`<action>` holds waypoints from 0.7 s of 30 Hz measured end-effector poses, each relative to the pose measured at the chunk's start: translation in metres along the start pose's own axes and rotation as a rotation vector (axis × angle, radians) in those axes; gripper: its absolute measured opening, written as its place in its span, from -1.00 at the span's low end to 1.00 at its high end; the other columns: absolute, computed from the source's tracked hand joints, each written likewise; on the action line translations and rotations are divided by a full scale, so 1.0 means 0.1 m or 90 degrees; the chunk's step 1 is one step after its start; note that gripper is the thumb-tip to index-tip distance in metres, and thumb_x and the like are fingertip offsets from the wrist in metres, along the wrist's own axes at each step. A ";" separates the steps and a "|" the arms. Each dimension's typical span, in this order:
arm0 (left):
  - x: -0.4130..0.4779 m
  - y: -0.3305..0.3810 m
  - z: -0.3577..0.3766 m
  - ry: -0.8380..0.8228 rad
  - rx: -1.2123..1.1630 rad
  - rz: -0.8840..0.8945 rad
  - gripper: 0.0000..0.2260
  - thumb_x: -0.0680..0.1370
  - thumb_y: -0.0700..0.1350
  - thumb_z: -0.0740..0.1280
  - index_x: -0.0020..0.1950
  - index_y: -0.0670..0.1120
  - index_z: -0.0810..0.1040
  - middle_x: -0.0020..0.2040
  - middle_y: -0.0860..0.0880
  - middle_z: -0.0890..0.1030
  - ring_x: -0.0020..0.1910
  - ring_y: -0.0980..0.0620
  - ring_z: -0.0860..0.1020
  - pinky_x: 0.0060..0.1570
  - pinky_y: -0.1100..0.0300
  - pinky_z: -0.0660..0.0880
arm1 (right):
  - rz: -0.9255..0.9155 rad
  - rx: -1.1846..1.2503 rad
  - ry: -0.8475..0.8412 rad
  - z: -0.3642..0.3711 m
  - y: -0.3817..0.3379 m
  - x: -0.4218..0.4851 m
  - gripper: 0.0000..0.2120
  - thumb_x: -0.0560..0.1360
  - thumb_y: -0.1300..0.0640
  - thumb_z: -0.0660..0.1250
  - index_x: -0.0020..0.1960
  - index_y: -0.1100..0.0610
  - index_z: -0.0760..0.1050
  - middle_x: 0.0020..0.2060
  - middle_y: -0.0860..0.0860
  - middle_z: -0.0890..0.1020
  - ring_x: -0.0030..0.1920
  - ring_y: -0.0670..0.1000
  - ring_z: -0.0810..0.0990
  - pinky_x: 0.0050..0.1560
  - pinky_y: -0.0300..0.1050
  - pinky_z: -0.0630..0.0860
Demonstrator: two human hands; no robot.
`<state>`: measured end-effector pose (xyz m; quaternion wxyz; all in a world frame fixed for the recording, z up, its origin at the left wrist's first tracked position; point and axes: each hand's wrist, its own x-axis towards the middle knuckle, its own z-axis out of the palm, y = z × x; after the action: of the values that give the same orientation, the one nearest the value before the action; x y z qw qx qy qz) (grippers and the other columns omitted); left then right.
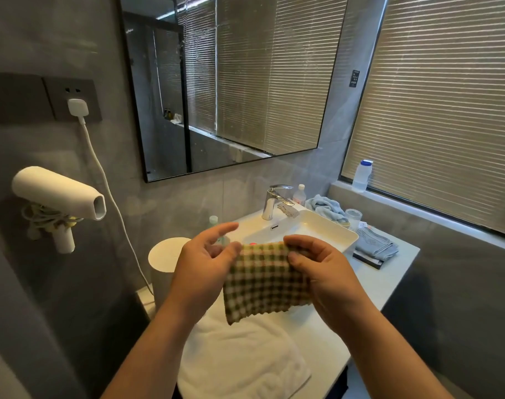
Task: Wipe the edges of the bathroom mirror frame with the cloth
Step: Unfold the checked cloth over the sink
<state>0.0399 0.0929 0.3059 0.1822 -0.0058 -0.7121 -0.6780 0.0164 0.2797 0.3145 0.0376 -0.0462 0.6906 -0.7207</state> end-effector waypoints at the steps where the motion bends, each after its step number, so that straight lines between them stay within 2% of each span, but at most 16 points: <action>1: 0.01 -0.02 -0.01 -0.016 -0.015 -0.010 -0.70 0.52 -0.22 0.41 0.16 0.13 0.61 -0.14 -0.03 0.71 -0.07 -0.03 0.67 -0.01 0.05 0.62 | -0.022 -0.030 -0.002 0.00 -0.01 -0.01 -0.73 0.55 0.32 0.33 -0.05 -0.02 0.68 -0.06 -0.06 0.70 0.03 -0.01 0.62 -0.09 -0.18 0.55; 3: 0.03 -0.07 -0.04 -0.030 -0.003 0.001 -0.67 0.46 -0.29 0.47 0.04 0.14 0.66 -0.09 0.01 0.70 -0.05 -0.02 0.65 -0.04 0.13 0.61 | -0.059 -0.072 -0.017 0.00 -0.04 -0.02 -0.71 0.54 0.34 0.34 0.00 -0.04 0.66 -0.06 -0.10 0.70 -0.01 -0.10 0.64 -0.18 -0.31 0.55; 7: 0.09 -0.13 -0.06 0.006 0.127 0.055 -0.63 0.46 -0.32 0.45 -0.06 0.20 0.65 -0.15 0.17 0.66 -0.10 0.11 0.60 -0.14 0.32 0.53 | -0.092 -0.056 -0.017 0.01 -0.02 0.02 -0.75 0.51 0.26 0.40 0.08 -0.06 0.62 -0.03 -0.10 0.71 -0.02 -0.15 0.65 -0.19 -0.39 0.53; 8: 0.09 -0.12 -0.06 0.010 0.153 0.073 -0.64 0.46 -0.31 0.45 -0.05 0.20 0.64 -0.14 0.18 0.65 -0.09 0.13 0.59 -0.12 0.32 0.53 | -0.098 -0.090 -0.018 0.01 0.00 0.03 -0.73 0.52 0.22 0.40 0.15 -0.07 0.59 0.02 -0.11 0.68 0.02 -0.14 0.64 -0.17 -0.38 0.55; 10: 0.10 -0.12 -0.08 0.011 0.209 0.124 -0.68 0.46 -0.29 0.45 -0.05 0.17 0.62 -0.12 0.21 0.61 -0.09 0.17 0.57 -0.09 0.37 0.50 | -0.150 -0.277 0.000 0.01 0.03 0.05 -0.66 0.54 0.19 0.39 0.27 -0.07 0.54 0.09 -0.14 0.62 0.09 -0.12 0.59 -0.02 -0.31 0.58; 12: 0.12 -0.13 -0.10 0.008 0.294 0.199 -0.74 0.45 -0.30 0.45 -0.11 0.10 0.63 -0.14 0.19 0.55 -0.11 0.16 0.54 -0.11 0.36 0.46 | -0.214 -0.441 0.039 0.01 0.00 0.05 -0.72 0.53 0.20 0.38 0.19 -0.04 0.60 0.00 -0.17 0.64 0.04 -0.13 0.59 0.06 -0.19 0.59; 15: 0.17 -0.15 -0.11 -0.008 0.322 0.206 -0.80 0.48 -0.27 0.41 -0.17 0.04 0.55 -0.11 0.12 0.47 -0.10 0.12 0.49 -0.10 0.21 0.42 | -0.245 -0.515 0.052 0.00 -0.06 0.07 -0.87 0.51 0.17 0.37 -0.05 -0.02 0.65 -0.12 -0.10 0.62 -0.07 -0.12 0.55 -0.05 -0.14 0.54; 17: 0.23 -0.14 -0.11 -0.051 0.232 0.134 -0.81 0.53 -0.22 0.38 -0.17 0.05 0.49 -0.18 0.10 0.51 -0.19 0.12 0.48 -0.16 0.19 0.42 | -0.217 -0.449 0.041 -0.02 -0.10 0.09 -0.94 0.53 0.11 0.37 -0.11 0.04 0.61 -0.10 -0.03 0.58 -0.05 -0.09 0.53 -0.08 -0.16 0.49; 19: 0.25 -0.09 -0.06 -0.085 0.120 0.076 -0.86 0.53 -0.12 0.38 -0.17 0.08 0.49 -0.29 0.14 0.52 -0.27 0.14 0.47 -0.20 0.15 0.44 | -0.143 -0.291 0.016 -0.03 -0.13 0.09 -0.90 0.56 0.07 0.33 -0.06 0.09 0.57 -0.09 0.02 0.62 -0.03 0.00 0.57 -0.04 -0.06 0.51; 21: 0.22 -0.05 0.02 -0.085 -0.034 0.016 -0.93 0.51 -0.04 0.42 -0.07 0.07 0.54 -0.25 0.12 0.60 -0.21 0.10 0.55 -0.14 0.08 0.52 | -0.081 -0.163 0.010 -0.05 -0.14 0.10 -0.88 0.58 0.07 0.31 -0.03 0.11 0.56 -0.10 0.05 0.65 -0.04 0.05 0.58 0.00 0.01 0.53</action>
<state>0.0181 0.0892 0.3071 0.1424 -0.0651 -0.7042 -0.6925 0.0063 0.2839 0.3288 -0.0199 -0.0884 0.7728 -0.6282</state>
